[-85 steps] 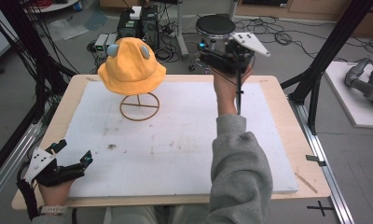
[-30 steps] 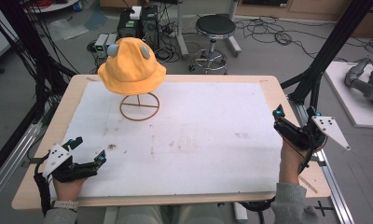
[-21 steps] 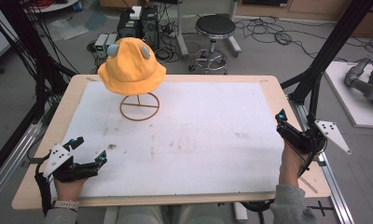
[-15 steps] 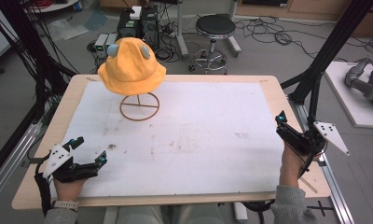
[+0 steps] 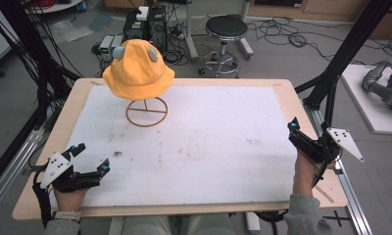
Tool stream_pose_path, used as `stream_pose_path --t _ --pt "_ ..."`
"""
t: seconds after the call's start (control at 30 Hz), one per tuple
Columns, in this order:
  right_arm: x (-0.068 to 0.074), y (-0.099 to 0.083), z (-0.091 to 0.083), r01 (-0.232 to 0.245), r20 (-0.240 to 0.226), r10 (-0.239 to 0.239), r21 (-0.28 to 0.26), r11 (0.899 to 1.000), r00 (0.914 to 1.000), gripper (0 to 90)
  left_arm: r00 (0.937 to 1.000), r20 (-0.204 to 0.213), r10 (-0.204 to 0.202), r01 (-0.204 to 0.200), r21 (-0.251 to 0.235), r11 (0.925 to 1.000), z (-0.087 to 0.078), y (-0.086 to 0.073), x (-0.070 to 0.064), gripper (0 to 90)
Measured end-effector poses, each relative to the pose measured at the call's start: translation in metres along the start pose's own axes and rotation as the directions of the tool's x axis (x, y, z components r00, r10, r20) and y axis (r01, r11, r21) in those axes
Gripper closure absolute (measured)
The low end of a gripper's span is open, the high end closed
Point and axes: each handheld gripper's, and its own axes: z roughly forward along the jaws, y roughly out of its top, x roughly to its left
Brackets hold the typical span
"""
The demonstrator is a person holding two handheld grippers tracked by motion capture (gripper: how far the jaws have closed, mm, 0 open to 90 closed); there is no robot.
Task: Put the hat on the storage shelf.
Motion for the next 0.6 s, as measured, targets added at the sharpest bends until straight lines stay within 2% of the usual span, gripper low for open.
stream_pose_path --t 0.3,0.6 --pt "0.0033 -0.0021 0.0013 0.030 0.000 -0.030 0.013 0.999 0.9996 1.2 1.0000 -0.002 0.001 -0.001 -0.005 1.0000 -0.0007 0.0002 -0.0002 1.7" --pt "0.0044 -0.0039 0.0019 0.036 -0.003 -0.036 0.020 0.999 0.9993 1.1 1.0000 -0.002 0.008 -0.008 -0.006 0.9999 0.0016 0.0008 -0.0014 1.7"
